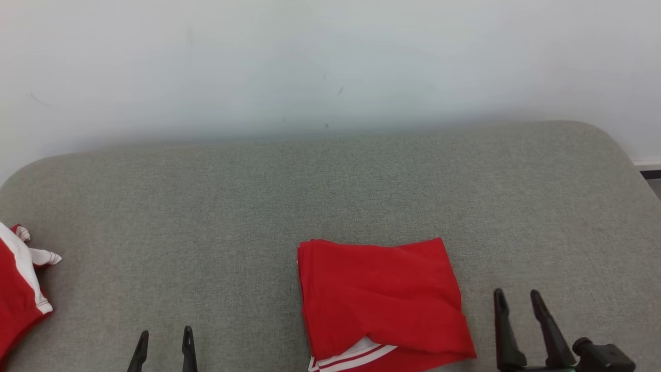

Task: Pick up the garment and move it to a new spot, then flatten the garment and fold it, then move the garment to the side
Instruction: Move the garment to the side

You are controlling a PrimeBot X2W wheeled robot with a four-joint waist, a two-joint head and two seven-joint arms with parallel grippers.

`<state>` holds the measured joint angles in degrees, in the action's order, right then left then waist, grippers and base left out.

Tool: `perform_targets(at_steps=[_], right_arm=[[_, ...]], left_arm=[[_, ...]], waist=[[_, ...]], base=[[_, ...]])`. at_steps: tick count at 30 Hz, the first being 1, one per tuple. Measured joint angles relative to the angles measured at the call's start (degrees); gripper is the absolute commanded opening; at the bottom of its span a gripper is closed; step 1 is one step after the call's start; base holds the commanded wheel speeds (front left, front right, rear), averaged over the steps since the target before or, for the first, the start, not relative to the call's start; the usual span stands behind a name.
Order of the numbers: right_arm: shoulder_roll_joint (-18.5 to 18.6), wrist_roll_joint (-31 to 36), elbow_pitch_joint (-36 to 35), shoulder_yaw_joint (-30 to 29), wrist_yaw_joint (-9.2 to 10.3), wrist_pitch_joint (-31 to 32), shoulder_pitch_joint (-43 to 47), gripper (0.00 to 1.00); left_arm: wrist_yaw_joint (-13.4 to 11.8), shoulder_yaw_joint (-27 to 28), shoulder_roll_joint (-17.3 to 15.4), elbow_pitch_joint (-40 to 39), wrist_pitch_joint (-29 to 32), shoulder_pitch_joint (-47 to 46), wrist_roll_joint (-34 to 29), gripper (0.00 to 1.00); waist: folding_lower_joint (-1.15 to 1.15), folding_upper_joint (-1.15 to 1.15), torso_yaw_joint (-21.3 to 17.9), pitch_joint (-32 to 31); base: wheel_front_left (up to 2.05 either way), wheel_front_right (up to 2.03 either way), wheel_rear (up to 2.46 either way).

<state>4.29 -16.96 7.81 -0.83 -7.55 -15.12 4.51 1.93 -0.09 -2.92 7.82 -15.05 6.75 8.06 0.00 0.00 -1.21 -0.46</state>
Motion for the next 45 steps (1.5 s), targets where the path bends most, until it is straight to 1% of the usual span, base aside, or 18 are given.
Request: perform_targets(at_steps=[8,13,20,45], right_arm=[[-0.63,1.23,1.52,0.79,0.0,0.0,0.5,1.0],[-1.02,1.37,2.78,0.0,0.0,0.0,0.45,1.0],[-1.25,3.0,4.14,1.25,0.0,0.0,0.41,1.0],[-1.3,4.04,4.24,1.7,0.0,0.0,0.28,1.0]], left_arm=[[0.0,-0.23,-0.01,0.65,0.0,0.18,-0.22,1.0],[-0.18,-0.31,0.0,1.09,0.0,0.31,-0.59,1.0],[-0.43,-0.88,0.0,1.62,0.0,0.44,-1.99,1.0],[-0.43,-0.89,0.0,2.11,0.0,0.58,-2.16,1.0]], waist=[[0.0,0.0,0.86,-0.37],[0.0,0.0,1.41,-0.48],[0.0,0.0,1.78,-0.51],[0.0,0.0,2.2,-0.3]], base=[[0.0,0.0,0.0],[0.0,0.0,0.0],[0.0,0.0,0.0],[0.0,0.0,0.0]])
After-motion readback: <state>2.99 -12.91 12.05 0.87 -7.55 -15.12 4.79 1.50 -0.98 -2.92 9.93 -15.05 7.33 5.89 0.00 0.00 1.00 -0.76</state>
